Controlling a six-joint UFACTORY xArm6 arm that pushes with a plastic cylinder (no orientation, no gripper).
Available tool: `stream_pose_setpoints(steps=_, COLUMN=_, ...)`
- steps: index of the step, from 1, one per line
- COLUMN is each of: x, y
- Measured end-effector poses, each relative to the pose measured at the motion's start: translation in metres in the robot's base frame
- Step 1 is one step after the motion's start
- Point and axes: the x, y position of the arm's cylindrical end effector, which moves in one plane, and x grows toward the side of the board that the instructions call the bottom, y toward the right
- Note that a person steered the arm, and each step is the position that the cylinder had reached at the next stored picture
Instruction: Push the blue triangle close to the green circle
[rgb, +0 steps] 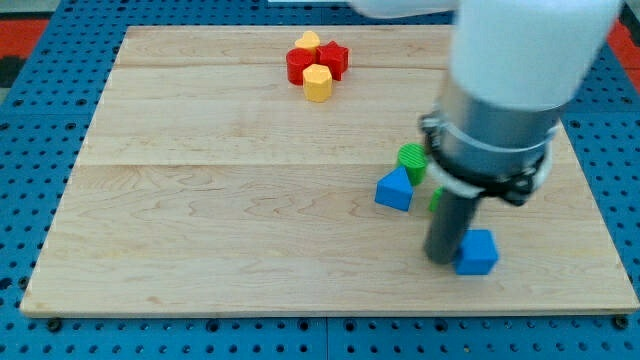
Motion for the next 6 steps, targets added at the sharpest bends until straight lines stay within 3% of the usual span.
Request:
stream_pose_setpoints(steps=1, x=0.017, y=-0.006)
stream_pose_setpoints(steps=2, x=0.000, y=-0.073)
stream_pose_setpoints(steps=3, x=-0.032, y=-0.097)
stream_pose_setpoints(steps=5, x=-0.070, y=-0.038)
stream_pose_setpoints(steps=6, x=-0.056, y=-0.067)
